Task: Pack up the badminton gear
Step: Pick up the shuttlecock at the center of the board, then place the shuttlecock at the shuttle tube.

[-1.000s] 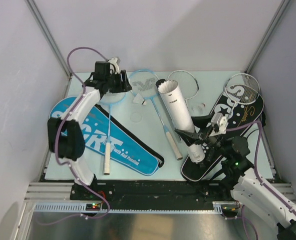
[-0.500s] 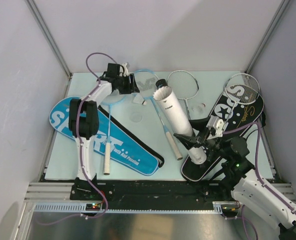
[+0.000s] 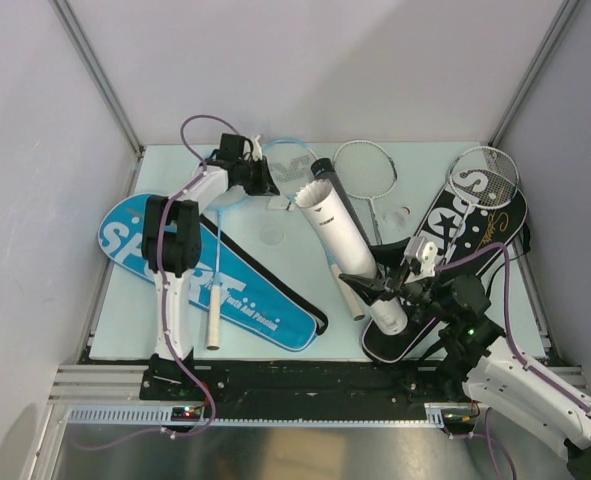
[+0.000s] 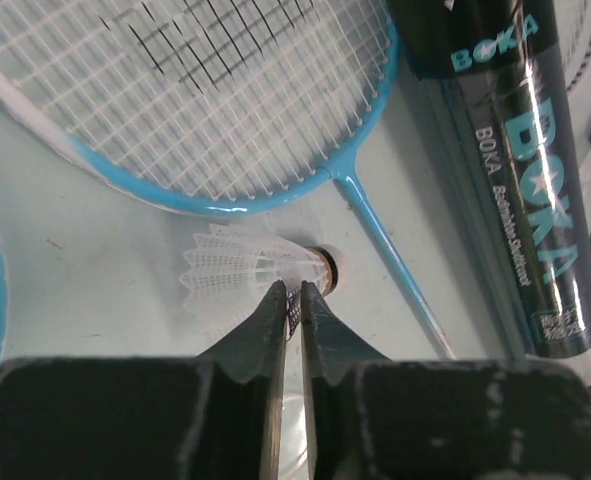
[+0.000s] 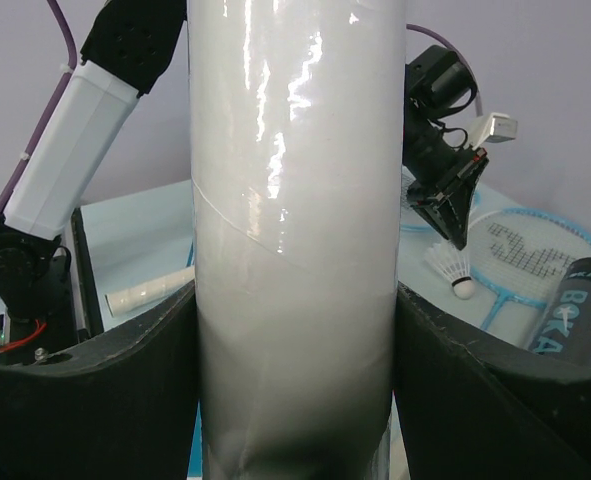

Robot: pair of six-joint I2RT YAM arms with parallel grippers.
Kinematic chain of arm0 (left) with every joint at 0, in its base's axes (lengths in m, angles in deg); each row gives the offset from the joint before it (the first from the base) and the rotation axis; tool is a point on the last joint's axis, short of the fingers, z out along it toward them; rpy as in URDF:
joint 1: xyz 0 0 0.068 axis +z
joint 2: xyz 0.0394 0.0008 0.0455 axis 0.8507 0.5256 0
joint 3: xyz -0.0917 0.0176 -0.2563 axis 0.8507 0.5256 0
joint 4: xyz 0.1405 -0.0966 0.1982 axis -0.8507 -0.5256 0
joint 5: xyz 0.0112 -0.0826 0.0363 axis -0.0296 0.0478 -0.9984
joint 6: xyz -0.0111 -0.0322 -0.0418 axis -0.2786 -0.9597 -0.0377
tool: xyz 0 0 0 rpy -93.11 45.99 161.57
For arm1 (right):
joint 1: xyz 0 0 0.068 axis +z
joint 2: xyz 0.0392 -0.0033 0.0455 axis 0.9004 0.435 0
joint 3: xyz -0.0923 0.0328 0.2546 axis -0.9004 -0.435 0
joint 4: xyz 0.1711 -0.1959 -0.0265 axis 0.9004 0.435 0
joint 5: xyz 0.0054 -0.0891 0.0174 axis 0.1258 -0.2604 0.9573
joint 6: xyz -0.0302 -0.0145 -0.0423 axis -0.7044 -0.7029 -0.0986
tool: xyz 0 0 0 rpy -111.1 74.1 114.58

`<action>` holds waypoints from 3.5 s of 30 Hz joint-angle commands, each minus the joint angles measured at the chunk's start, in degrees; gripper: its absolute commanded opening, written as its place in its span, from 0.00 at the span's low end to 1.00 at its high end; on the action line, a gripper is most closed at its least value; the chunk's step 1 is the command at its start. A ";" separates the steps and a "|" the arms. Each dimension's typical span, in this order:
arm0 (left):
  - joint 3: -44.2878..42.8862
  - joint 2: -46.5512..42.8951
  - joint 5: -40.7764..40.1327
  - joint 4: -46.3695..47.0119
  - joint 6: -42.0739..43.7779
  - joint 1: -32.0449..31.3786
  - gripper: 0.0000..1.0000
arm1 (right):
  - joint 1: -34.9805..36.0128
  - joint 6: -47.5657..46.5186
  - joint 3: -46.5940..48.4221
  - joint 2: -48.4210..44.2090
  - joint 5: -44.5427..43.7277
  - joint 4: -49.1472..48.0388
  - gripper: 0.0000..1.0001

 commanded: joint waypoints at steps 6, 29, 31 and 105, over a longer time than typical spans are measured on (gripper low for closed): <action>6.50 -5.91 4.32 3.95 -1.50 -0.79 0.01 | 3.26 0.92 2.75 -0.81 -7.69 -1.17 0.41; 18.05 -45.66 3.31 4.49 -15.07 -0.65 0.00 | 3.76 -15.92 2.72 4.19 -13.01 6.95 0.44; 18.65 -49.19 3.37 3.69 -14.63 -0.73 0.00 | 3.76 -17.56 2.75 4.22 -13.23 8.11 0.45; 31.16 -67.56 11.60 -8.52 -13.02 -16.11 0.16 | 5.68 -30.22 5.87 13.61 -2.62 -1.41 0.46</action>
